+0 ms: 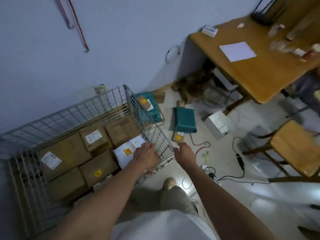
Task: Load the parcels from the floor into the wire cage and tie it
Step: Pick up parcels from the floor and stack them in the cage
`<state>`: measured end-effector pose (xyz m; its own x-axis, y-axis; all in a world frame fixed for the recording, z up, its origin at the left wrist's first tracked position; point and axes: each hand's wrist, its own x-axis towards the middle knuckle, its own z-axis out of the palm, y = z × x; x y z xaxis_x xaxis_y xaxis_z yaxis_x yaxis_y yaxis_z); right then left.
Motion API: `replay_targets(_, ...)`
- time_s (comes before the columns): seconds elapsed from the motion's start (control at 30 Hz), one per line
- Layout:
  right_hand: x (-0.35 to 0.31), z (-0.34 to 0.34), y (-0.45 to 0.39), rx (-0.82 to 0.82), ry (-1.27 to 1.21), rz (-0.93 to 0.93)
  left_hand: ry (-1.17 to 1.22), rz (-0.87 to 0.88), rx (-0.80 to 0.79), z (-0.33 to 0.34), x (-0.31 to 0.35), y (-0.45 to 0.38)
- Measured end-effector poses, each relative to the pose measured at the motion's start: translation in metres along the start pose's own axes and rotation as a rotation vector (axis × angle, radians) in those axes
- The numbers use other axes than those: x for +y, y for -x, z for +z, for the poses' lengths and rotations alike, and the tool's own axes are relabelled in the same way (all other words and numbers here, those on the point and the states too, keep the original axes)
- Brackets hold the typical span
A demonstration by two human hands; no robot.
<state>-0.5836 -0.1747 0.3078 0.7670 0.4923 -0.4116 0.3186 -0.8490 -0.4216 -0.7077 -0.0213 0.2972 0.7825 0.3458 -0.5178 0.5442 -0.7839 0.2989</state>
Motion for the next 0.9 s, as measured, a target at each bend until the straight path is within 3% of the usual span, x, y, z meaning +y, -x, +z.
replay_targets(0.27, 0.102, -0.040, 0.008, -0.008, -0.033, 0.131, -0.115, 0.136, -0.053, 0.014, 0.126, -0.029)
replay_targets(0.57, 0.221, -0.136, -0.064, -0.102, 0.037, 0.086, -0.094, 0.034, -0.148, 0.025, 0.239, -0.115)
replay_targets(0.7, 0.249, -0.167, -0.104, -0.177, 0.063, 0.138, -0.090, 0.012, -0.139, 0.012, 0.259, -0.136)
replay_targets(0.9, 0.239, -0.194, -0.180, -0.213, 0.043, 0.157, -0.070, -0.072, -0.155, -0.011, 0.256, -0.206)
